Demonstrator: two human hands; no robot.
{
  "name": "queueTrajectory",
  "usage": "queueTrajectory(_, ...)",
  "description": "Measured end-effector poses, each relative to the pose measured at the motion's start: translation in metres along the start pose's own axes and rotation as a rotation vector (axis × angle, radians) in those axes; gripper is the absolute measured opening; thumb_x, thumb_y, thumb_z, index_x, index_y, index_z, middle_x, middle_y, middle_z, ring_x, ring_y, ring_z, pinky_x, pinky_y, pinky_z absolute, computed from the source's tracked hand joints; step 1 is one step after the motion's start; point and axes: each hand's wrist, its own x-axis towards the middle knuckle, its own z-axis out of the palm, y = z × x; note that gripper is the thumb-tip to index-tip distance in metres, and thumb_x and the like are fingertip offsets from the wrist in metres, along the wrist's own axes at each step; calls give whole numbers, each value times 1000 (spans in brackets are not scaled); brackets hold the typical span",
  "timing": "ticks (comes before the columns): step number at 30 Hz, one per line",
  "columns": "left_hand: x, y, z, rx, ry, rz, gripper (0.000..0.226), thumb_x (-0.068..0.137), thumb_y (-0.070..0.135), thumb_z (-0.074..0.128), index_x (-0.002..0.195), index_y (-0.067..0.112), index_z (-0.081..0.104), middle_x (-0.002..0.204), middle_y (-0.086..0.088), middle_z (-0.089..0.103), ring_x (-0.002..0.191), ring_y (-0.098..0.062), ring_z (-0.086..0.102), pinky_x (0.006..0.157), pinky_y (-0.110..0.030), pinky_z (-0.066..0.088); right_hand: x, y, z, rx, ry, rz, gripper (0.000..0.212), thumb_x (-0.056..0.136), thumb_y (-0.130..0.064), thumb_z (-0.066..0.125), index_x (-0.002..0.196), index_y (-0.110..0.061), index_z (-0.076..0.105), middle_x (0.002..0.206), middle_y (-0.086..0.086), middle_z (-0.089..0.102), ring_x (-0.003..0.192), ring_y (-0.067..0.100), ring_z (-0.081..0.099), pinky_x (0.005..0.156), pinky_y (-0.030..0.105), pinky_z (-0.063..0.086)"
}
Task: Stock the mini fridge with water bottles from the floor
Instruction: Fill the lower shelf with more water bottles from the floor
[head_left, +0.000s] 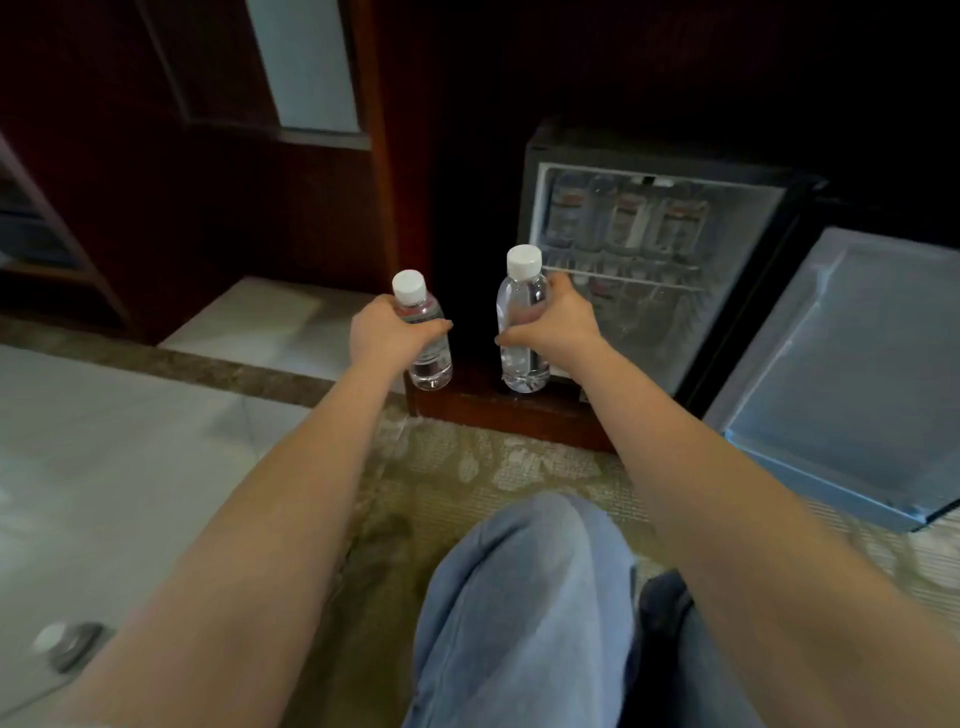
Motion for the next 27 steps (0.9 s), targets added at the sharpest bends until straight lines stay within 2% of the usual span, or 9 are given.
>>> queueTrajectory(2, 10, 28, 17, -12, -21, 40, 62, 65, 49, 78, 113, 14, 62, 114, -4, 66, 108, -22, 61, 75, -26, 42, 12, 8, -19, 15, 43, 30, 84, 67, -26, 85, 134, -15, 35, 126, 6, 57, 119, 26, 53, 92, 42, 50)
queueTrajectory(4, 19, 50, 37, -35, -52, 77, 62, 65, 48, 79, 115, 14, 61, 114, -3, 66, 108, -22, 62, 75, -26, 43, 24, 18, -35, 23, 82, 65, 86, 67, -26, 84, 136, -15, 34, 130, 6, 56, 118, 26, 54, 90, 41, 50)
queueTrajectory(7, 31, 76, 72, -85, -108, 96, 61, 66, 44, 79, 117, 15, 60, 113, -2, 66, 106, -21, 62, 78, -28, 46, 42, 41, -56, 46, 131, 109, 80, 67, -26, 83, 133, -15, 37, 123, 6, 58, 112, 26, 57, 86, 41, 52)
queueTrajectory(9, 39, 87, 96, -102, -141, 93, 59, 67, 42, 78, 117, 15, 60, 113, -1, 65, 106, -20, 61, 79, -28, 47, 55, 59, -65, 70, 169, 141, 78, 68, -25, 82, 132, -15, 38, 124, 6, 56, 112, 27, 57, 88, 41, 51)
queueTrajectory(12, 49, 92, 136, -118, -176, 75, 56, 67, 39, 79, 115, 16, 61, 112, -1, 65, 104, -20, 61, 78, -28, 47, 73, 94, -71, 73, 205, 195, 85, 68, -25, 83, 139, -15, 36, 134, 6, 53, 119, 27, 54, 90, 38, 48)
queueTrajectory(15, 60, 87, 177, -76, -211, 55, 51, 64, 40, 80, 107, 17, 66, 104, 0, 68, 100, -19, 64, 74, -26, 47, 91, 136, -66, 64, 210, 228, 86, 67, -25, 84, 139, -16, 37, 133, 4, 54, 120, 26, 54, 85, 33, 45)
queueTrajectory(19, 81, 81, 224, -68, -257, 14, 53, 63, 40, 80, 109, 18, 64, 105, 1, 67, 99, -18, 63, 80, -27, 50, 123, 178, -55, 32, 203, 292, 85, 66, -26, 84, 137, -17, 39, 134, 4, 50, 119, 24, 52, 82, 28, 39)
queueTrajectory(23, 104, 70, 261, -108, -244, 22, 55, 61, 40, 82, 109, 19, 65, 102, 5, 67, 96, -14, 63, 77, -24, 47, 155, 211, -38, 42, 247, 288, 78, 66, -25, 85, 132, -15, 45, 128, 5, 55, 116, 23, 54, 82, 27, 40)
queueTrajectory(27, 114, 50, 293, -156, -124, 54, 54, 65, 40, 81, 111, 18, 64, 107, 2, 69, 103, -17, 63, 78, -23, 44, 179, 241, -17, 100, 257, 313, 71, 67, -19, 84, 128, -14, 49, 121, 4, 60, 112, 21, 57, 80, 25, 42)
